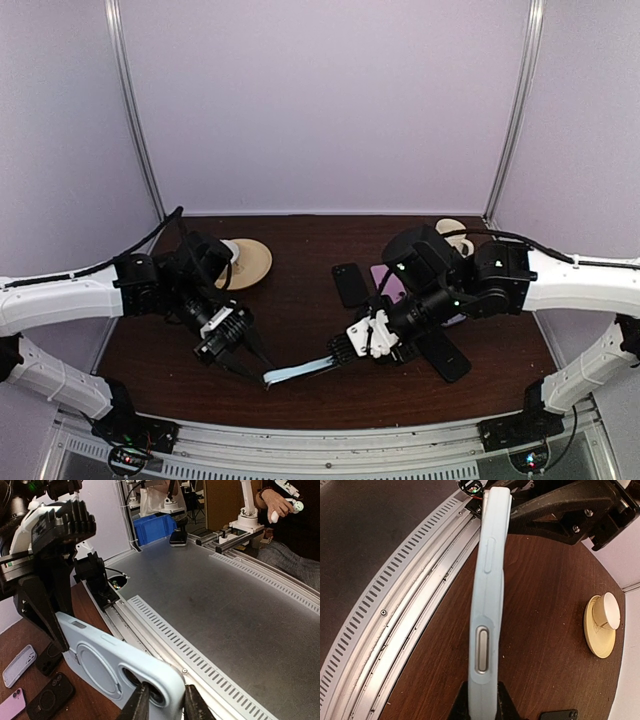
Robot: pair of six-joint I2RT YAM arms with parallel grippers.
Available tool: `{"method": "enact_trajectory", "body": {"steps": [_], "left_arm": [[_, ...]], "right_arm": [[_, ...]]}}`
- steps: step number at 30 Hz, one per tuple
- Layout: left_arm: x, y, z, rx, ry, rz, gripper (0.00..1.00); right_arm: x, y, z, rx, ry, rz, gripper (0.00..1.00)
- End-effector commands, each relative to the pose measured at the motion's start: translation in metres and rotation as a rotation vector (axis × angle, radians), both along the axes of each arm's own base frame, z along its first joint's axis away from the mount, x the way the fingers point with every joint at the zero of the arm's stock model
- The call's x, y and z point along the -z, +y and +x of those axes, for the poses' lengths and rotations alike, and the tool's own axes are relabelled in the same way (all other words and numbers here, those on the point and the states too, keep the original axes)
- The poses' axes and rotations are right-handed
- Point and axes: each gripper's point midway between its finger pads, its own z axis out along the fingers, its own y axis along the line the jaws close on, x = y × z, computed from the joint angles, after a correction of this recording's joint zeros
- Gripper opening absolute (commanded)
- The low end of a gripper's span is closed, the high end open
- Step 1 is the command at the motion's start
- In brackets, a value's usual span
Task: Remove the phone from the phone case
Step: Remove the top left corner of the phone from the phone case.
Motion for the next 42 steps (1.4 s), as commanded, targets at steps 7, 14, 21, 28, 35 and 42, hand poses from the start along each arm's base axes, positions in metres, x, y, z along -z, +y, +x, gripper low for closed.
{"method": "enact_trajectory", "body": {"steps": [7,14,21,28,35,42], "left_arm": [[0.004,-0.009,0.016,-0.033,-0.074,-0.023,0.25],[0.003,-0.009,0.018,-0.042,-0.098,-0.028,0.36],[-0.003,-0.007,0.025,-0.086,-0.197,-0.05,0.53],[-0.007,-0.005,0.053,-0.24,-0.425,-0.094,0.57],[-0.03,-0.003,0.089,-0.446,-0.619,-0.17,0.58],[-0.044,0.004,0.109,-0.57,-0.697,-0.209,0.58]], "right_arm": [[-0.022,0.016,-0.049,-0.182,-0.066,0.061,0.0],[-0.026,0.02,-0.04,-0.135,-0.111,0.089,0.0],[-0.027,0.018,-0.006,0.03,-0.179,0.126,0.0],[-0.036,0.001,0.038,0.231,-0.209,0.193,0.0],[-0.041,-0.02,0.07,0.412,-0.219,0.278,0.0],[-0.066,-0.041,0.111,0.674,-0.271,0.472,0.0]]}}
